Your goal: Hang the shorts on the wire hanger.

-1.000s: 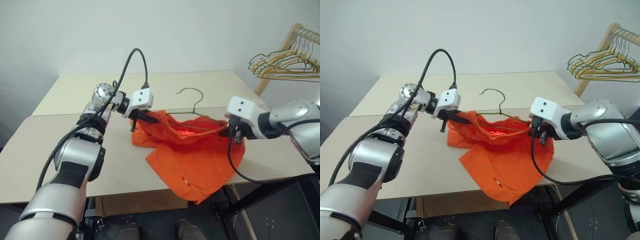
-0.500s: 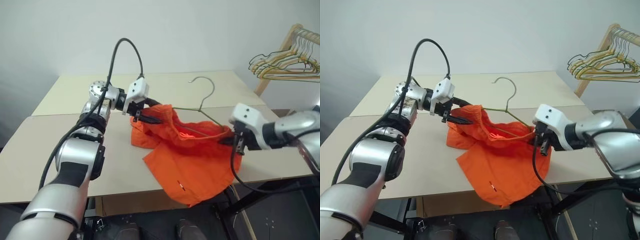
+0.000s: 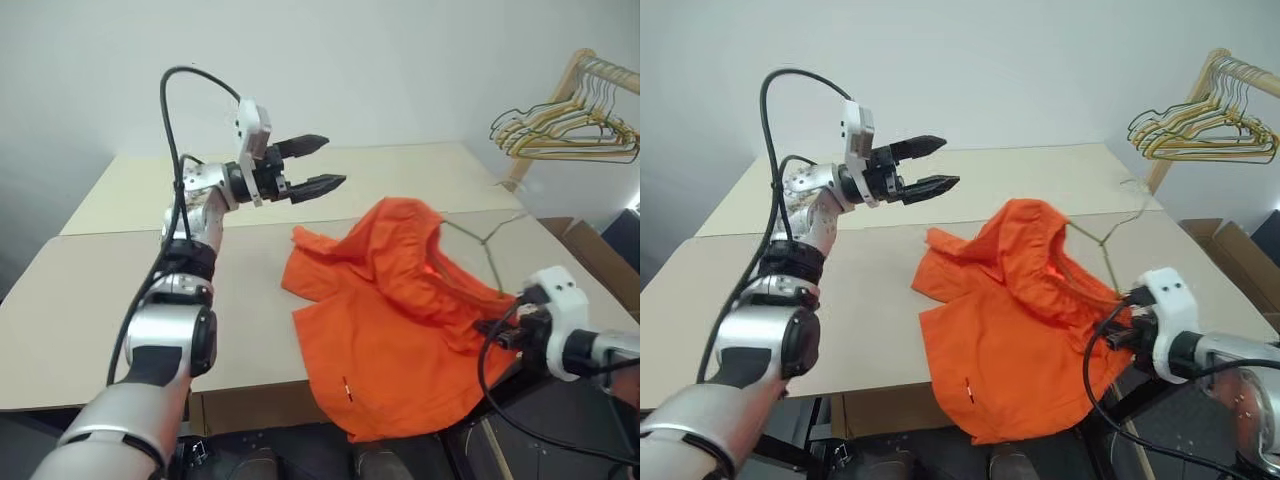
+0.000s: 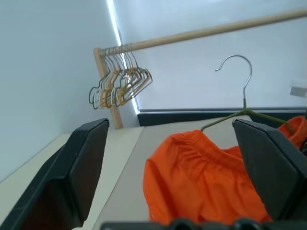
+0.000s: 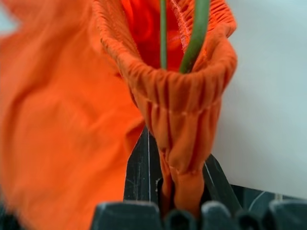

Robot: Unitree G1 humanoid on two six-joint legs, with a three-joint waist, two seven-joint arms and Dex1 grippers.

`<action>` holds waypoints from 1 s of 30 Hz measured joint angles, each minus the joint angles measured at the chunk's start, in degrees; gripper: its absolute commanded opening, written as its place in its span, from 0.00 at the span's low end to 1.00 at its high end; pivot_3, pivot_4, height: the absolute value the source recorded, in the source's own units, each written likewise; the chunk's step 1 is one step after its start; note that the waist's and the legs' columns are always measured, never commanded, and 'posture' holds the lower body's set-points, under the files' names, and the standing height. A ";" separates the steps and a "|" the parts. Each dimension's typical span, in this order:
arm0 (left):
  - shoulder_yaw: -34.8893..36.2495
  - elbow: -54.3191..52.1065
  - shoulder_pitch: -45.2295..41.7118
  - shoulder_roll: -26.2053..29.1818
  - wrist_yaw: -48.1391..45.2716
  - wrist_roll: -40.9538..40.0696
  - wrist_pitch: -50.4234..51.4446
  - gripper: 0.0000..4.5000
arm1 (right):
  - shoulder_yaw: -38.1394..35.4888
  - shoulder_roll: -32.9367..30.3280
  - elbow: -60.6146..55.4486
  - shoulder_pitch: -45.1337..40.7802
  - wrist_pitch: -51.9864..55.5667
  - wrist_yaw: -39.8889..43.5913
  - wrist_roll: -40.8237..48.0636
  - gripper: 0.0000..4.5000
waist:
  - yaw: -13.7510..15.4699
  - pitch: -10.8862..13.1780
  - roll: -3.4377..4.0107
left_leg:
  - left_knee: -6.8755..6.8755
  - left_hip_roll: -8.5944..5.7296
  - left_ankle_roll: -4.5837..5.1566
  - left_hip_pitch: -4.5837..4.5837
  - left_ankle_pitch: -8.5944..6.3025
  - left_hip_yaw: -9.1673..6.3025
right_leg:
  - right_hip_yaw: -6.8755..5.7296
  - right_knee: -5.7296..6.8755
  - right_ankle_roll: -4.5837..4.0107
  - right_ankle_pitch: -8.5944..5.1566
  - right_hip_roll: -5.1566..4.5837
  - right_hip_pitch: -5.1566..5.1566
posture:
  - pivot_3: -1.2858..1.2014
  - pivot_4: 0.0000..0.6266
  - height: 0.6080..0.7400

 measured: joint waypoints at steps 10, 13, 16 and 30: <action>-0.13 -25.92 9.92 -2.43 12.73 -8.66 14.14 0.99 | -16.32 -1.25 12.52 -4.15 0.01 -18.96 6.26 0.00 | -2.17 -0.17 0.29 | -0.23 -0.03 -0.01 0.62 -0.01 0.02 | 0.02 -0.37 0.02 -0.02 -0.02 0.71 | 0.48 0.00 1.00; -0.50 -28.49 10.69 -2.46 14.38 -10.15 15.29 0.99 | -19.78 -4.88 20.83 -8.77 0.00 -28.07 9.36 0.00 | -2.53 -0.25 0.42 | -0.34 -0.03 0.00 0.62 -0.01 0.02 | 0.05 -0.45 0.01 -0.03 -0.02 0.70 | 0.48 0.00 1.00; -0.84 -29.29 11.52 -2.36 15.58 -10.39 15.72 0.99 | -21.53 -10.00 30.10 -12.68 0.00 -35.00 13.68 0.00 | -2.84 -0.41 0.70 | -0.47 -0.06 0.01 0.64 0.00 0.04 | 0.10 -0.71 0.02 0.00 -0.02 0.77 | 0.47 0.00 1.00; -2.68 -29.87 12.33 -1.76 16.64 -11.67 15.60 0.99 | -34.18 -20.01 62.44 -40.51 0.00 -69.68 20.21 0.00 | -5.49 -0.54 0.97 | -1.24 -0.20 0.01 1.38 -0.01 0.15 | 0.46 -1.81 -0.14 -0.17 -0.13 1.75 | 0.47 0.00 1.00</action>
